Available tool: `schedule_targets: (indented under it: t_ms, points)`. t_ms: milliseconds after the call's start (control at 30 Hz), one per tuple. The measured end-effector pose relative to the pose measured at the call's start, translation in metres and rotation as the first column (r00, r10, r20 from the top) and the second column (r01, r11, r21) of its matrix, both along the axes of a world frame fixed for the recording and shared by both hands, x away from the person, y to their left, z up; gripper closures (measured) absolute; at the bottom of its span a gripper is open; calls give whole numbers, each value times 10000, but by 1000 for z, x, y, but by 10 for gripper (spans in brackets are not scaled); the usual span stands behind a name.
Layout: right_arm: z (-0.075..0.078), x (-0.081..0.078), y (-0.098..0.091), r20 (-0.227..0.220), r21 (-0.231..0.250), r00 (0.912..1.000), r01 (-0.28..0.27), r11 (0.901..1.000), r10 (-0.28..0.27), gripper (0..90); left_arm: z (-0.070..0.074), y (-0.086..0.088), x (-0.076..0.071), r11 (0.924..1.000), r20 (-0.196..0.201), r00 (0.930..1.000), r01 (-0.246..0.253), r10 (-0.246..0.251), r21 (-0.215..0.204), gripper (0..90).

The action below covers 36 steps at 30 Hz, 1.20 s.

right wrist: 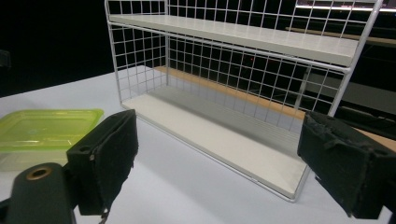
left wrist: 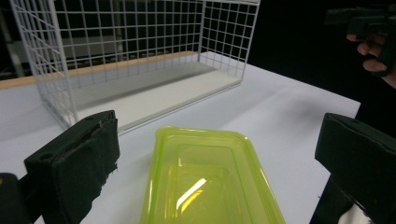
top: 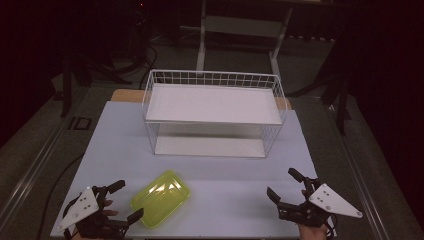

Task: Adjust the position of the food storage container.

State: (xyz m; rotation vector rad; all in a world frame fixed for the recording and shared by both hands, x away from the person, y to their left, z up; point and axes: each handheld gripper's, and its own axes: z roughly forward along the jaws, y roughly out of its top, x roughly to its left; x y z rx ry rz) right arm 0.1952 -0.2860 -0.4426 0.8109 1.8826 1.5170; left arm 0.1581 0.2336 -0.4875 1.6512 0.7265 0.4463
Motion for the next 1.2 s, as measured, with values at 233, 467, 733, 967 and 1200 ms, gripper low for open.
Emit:
schedule_targets:
  t_ms: [233,467,733,967,1200]
  points:
    - [0,2,0,-35,139,10000,3,9999,-2,122,3,0,0,9999,124,9998,140,-140,-43,6]
    - [4,1,0,13,172,9999,128,9998,-128,122,18,-1,-1,9989,1,9991,425,-425,-215,6]
    - [7,2,-1,-39,357,9999,114,9993,-113,122,32,2,-4,9969,-643,9954,726,-706,293,6]
    - [6,4,3,-212,236,9997,-124,9996,129,123,22,8,-6,9885,-1243,9907,727,-562,1324,69]
    - [5,5,5,-355,184,9990,-280,9994,286,123,6,13,-4,9741,-2507,9655,1206,-703,1913,364]
